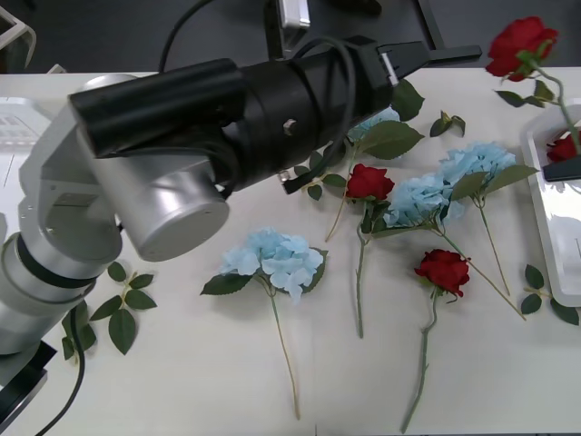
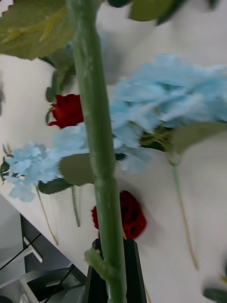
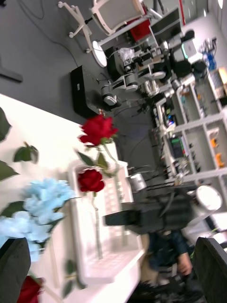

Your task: Place the red flowers into the right box and the blue flowers into the left box. If a person shows an open palm, hand one flower to the person first, then continue sorting.

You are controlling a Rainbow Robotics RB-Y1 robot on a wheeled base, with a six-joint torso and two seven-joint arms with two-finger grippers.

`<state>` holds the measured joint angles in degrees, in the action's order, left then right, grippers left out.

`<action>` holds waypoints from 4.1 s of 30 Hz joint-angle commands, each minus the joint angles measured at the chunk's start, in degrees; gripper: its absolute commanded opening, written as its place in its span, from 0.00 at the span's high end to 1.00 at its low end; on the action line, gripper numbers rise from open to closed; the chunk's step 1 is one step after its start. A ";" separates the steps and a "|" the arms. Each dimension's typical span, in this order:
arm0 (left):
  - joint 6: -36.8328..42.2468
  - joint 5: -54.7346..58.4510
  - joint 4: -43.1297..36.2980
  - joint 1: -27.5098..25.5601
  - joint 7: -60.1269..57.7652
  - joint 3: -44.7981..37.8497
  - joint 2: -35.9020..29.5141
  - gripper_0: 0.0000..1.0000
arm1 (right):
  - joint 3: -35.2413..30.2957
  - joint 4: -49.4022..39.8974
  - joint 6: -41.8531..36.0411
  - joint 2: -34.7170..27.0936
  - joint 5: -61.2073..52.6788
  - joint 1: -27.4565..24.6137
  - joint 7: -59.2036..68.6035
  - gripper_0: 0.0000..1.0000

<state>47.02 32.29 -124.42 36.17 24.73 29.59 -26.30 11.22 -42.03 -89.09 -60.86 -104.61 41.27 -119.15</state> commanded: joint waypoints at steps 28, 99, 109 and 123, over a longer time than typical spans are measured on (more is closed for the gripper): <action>33.93 16.76 -20.69 -32.04 36.70 -7.97 -16.85 0.00 | -1.20 21.46 25.63 4.87 24.98 2.15 -3.98 0.69; 21.01 -29.03 23.78 -11.48 11.13 25.96 5.91 1.00 | 14.35 -13.60 27.39 15.60 37.38 -0.58 -1.87 0.54; 26.19 -26.05 7.96 -10.51 11.48 20.59 -6.92 1.00 | 14.35 -12.55 28.79 15.60 38.78 -1.28 -0.99 0.66; 37.53 -16.20 -2.06 -8.14 14.82 5.04 -25.29 1.00 | 14.00 -11.14 28.79 15.24 39.05 -1.19 -0.20 1.00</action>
<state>83.59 14.37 -124.81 25.40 37.35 38.67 -47.00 25.88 -53.17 -60.31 -46.07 -65.29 40.17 -121.49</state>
